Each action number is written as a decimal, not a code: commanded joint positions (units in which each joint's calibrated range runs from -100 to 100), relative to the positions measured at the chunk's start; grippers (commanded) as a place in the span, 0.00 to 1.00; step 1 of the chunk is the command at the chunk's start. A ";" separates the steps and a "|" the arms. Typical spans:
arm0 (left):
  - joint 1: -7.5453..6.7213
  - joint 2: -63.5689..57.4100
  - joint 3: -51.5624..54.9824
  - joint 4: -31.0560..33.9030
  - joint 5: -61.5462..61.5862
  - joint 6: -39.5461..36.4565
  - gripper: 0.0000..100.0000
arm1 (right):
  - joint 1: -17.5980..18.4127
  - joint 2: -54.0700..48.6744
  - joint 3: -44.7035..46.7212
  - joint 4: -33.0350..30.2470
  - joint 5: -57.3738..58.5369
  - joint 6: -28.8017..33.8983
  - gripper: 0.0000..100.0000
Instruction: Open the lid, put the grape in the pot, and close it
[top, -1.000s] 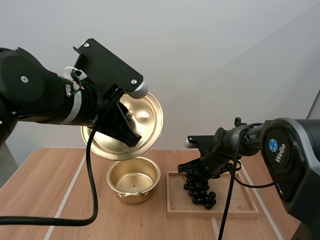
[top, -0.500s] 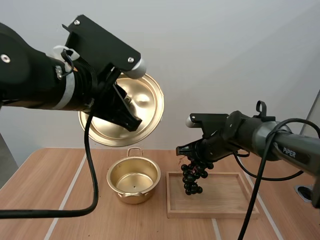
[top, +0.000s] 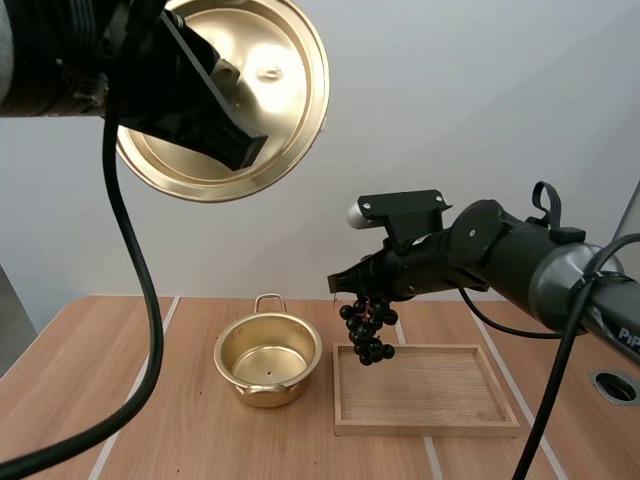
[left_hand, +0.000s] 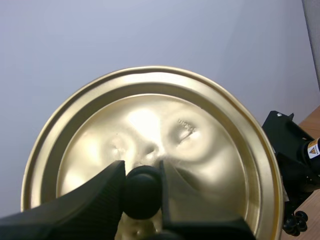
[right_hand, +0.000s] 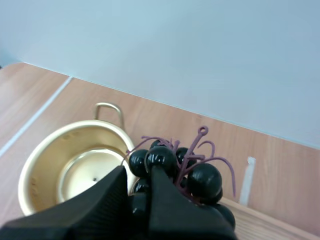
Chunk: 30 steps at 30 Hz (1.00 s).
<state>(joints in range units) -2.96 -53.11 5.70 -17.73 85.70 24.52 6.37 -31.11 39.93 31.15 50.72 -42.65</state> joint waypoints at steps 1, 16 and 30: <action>-0.10 -1.90 -2.43 0.49 -2.25 -0.51 0.00 | 2.58 -0.95 -3.06 0.80 -0.38 -0.98 0.00; -0.02 -3.43 -4.89 0.61 -2.96 -4.90 0.00 | 9.80 8.33 -6.90 0.93 -4.50 -0.98 0.00; -0.02 -3.43 -4.89 1.95 -2.96 -4.98 0.00 | 11.46 21.43 -6.90 0.68 -10.03 -0.98 0.01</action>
<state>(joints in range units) -2.96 -56.43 1.20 -16.10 84.05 20.05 17.79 -10.15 33.60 31.73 42.46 -42.74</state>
